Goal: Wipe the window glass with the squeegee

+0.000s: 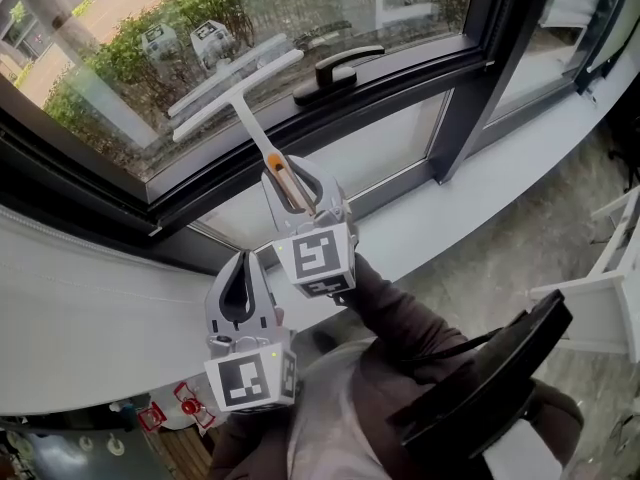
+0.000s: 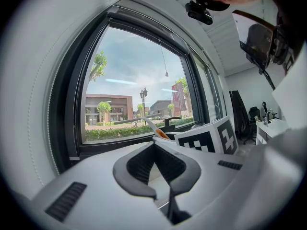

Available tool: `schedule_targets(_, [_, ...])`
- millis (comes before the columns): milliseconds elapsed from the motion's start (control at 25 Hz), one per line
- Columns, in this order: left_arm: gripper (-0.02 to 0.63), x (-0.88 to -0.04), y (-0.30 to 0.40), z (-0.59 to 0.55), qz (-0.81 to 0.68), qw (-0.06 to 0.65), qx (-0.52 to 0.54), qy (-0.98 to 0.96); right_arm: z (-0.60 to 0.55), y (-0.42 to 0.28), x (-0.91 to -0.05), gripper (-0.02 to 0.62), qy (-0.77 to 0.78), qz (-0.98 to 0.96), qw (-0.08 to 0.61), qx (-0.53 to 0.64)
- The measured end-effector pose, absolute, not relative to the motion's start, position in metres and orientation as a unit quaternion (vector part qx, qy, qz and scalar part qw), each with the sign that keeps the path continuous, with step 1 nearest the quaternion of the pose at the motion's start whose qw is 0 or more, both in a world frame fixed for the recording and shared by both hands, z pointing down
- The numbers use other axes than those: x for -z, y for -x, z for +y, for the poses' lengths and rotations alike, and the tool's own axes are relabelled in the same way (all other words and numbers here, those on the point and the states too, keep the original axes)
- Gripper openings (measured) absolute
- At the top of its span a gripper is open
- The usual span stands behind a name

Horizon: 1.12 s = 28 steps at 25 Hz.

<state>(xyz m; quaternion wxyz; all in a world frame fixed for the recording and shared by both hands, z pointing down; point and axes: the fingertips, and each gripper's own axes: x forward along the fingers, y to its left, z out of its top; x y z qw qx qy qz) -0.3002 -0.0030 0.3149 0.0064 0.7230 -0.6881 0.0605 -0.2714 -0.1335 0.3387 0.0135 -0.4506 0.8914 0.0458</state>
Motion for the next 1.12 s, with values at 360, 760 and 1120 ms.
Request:
schedule_targets(360, [0.002,-0.313,0.297,-0.002,-0.684,0.009,-0.055,-0.727,-0.131,0.271,-0.351,0.13,0.438,0.899,-0.001,-0.009])
schedule_targets(760, [0.002,-0.315,0.293,-0.001,-0.672,0.006,-0.052,-0.738,-0.128,0.272,-0.365,0.129,0.418,0.907,-0.012,0.042])
schedule_targets(1120, [0.002,-0.317,0.289,-0.002,-0.667,0.01,-0.051,-0.743,-0.125,0.272,-0.381,0.126,0.41,0.909,-0.025,0.068])
